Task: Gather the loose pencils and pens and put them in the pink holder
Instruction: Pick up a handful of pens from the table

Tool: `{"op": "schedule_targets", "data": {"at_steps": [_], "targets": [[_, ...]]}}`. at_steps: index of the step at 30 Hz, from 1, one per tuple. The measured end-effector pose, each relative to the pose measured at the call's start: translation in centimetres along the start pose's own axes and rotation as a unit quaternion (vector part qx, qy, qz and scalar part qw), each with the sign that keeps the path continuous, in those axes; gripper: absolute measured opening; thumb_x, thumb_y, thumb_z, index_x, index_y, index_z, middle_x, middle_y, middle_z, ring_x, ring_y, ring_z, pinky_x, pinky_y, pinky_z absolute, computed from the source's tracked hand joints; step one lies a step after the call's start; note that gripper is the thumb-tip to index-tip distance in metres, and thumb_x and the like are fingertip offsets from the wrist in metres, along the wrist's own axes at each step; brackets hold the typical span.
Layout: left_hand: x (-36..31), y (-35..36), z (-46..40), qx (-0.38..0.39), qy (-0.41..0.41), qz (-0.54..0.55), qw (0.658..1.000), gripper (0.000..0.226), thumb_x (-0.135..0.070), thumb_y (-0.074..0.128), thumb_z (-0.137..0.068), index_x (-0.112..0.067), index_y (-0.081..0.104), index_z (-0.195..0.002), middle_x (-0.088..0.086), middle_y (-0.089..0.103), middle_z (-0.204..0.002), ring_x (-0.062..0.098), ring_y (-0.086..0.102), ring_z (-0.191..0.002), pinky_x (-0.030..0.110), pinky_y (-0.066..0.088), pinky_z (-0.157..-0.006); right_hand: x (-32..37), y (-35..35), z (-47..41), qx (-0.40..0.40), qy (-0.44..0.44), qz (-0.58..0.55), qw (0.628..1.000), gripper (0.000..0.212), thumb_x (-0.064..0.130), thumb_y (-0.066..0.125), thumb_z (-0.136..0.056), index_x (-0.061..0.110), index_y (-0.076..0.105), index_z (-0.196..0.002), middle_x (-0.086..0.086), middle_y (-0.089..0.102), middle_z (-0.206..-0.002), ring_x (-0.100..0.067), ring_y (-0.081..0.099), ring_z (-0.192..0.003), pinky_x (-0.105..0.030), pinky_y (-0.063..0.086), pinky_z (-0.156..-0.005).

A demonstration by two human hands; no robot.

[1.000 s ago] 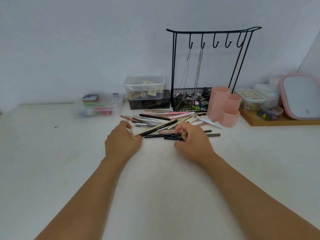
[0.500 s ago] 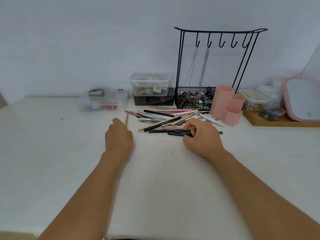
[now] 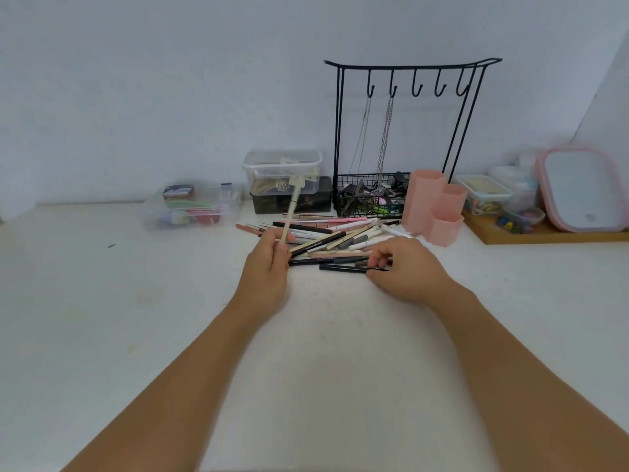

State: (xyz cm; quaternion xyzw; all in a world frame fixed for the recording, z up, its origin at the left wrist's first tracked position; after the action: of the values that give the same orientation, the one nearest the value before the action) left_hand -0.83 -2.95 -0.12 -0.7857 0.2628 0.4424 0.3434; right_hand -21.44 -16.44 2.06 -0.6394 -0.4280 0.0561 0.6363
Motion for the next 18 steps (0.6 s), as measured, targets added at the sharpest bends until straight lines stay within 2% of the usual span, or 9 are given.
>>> {"op": "schedule_targets", "data": {"at_steps": [4, 6, 9, 12, 14, 16, 18], "targets": [[0.5, 0.1, -0.2, 0.002, -0.044, -0.006, 0.999, 0.026, -0.021, 0.037, -0.108, -0.021, 0.063, -0.106, -0.009, 0.046, -0.068, 0.010, 0.038, -0.057, 0.030, 0.031, -0.055, -0.3, -0.3, -0.1, 0.032, -0.037, -0.046, 0.998, 0.008, 0.022, 0.072, -0.088, 0.026, 0.073, -0.082, 0.013, 0.067, -0.081, -0.002, 0.059, -0.074, -0.022, 0.047, -0.068], [0.4, 0.0, -0.3, -0.002, -0.069, 0.035, 0.997, 0.022, -0.026, 0.043, -0.107, -0.022, 0.064, -0.101, -0.011, 0.045, -0.065, 0.010, 0.035, -0.055, 0.030, 0.029, -0.052, -0.2, -0.8, 0.0, 0.018, -0.047, -0.087, 0.995, 0.005, 0.020, 0.070, -0.092, 0.019, 0.074, -0.089, 0.011, 0.066, -0.082, 0.000, 0.054, -0.066, -0.012, 0.040, -0.062], [-0.1, 0.1, -0.1, 0.001, -0.101, 0.107, 0.989, 0.014, -0.029, 0.056, -0.102, -0.020, 0.063, -0.094, -0.012, 0.039, -0.056, 0.013, 0.027, -0.051, 0.028, 0.024, -0.047, 0.4, -1.3, 0.3, 0.018, -0.032, -0.206, 0.978, 0.011, 0.016, 0.064, -0.097, 0.008, 0.071, -0.100, 0.008, 0.065, -0.078, 0.005, 0.051, -0.055, -0.007, 0.039, -0.056], [-1.0, 0.4, 0.1, 0.014, -0.109, 0.159, 0.981, 0.006, -0.019, 0.063, -0.099, -0.016, 0.061, -0.093, -0.005, 0.035, -0.059, 0.012, 0.026, -0.049, 0.025, 0.024, -0.043, 1.8, -0.3, 0.8, 0.070, -0.017, -0.379, 0.923, 0.016, 0.011, 0.056, -0.101, -0.004, 0.063, -0.105, 0.002, 0.068, -0.078, -0.003, 0.053, -0.057, -0.015, 0.044, -0.055], [-1.6, 1.1, 0.2, 0.017, -0.118, 0.189, 0.975, 0.005, -0.017, 0.066, -0.097, -0.014, 0.062, -0.096, -0.003, 0.035, -0.061, 0.011, 0.028, -0.047, 0.023, 0.027, -0.043, 2.7, 0.6, 0.8, 0.089, -0.007, -0.479, 0.873, 0.011, 0.008, 0.054, -0.102, -0.001, 0.060, -0.106, -0.001, 0.069, -0.079, -0.009, 0.053, -0.059, -0.021, 0.049, -0.056], [-2.2, 2.1, 0.4, 0.023, -0.126, 0.218, 0.967, 0.009, -0.016, 0.069, -0.094, -0.011, 0.064, -0.101, -0.002, 0.039, -0.061, 0.009, 0.031, -0.045, 0.022, 0.030, -0.042, 3.6, 1.3, 0.7, 0.099, 0.008, -0.548, 0.831, 0.008, 0.005, 0.055, -0.100, 0.002, 0.059, -0.106, -0.007, 0.068, -0.083, -0.012, 0.056, -0.063, -0.024, 0.054, -0.060], [-2.6, 3.2, 0.7, 0.037, -0.125, 0.236, 0.963, 0.021, -0.015, 0.073, -0.091, -0.007, 0.067, -0.109, -0.003, 0.048, -0.060, 0.006, 0.038, -0.045, 0.021, 0.035, -0.043, 4.0, 1.7, 0.7, 0.103, 0.013, -0.583, 0.806, 0.006, 0.003, 0.057, -0.099, 0.003, 0.059, -0.105, -0.011, 0.065, -0.084, -0.017, 0.059, -0.069, -0.025, 0.057, -0.065]]}}
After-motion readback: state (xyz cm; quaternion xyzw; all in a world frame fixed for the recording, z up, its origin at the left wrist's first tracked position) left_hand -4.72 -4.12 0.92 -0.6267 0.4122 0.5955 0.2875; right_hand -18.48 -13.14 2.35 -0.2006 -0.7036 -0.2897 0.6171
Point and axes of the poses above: each hand's wrist, its own z-axis away from the middle knuckle, its own y-axis out of the palm, x = y × z, the point moved 2 cm from there along -z, towards the middle knuckle
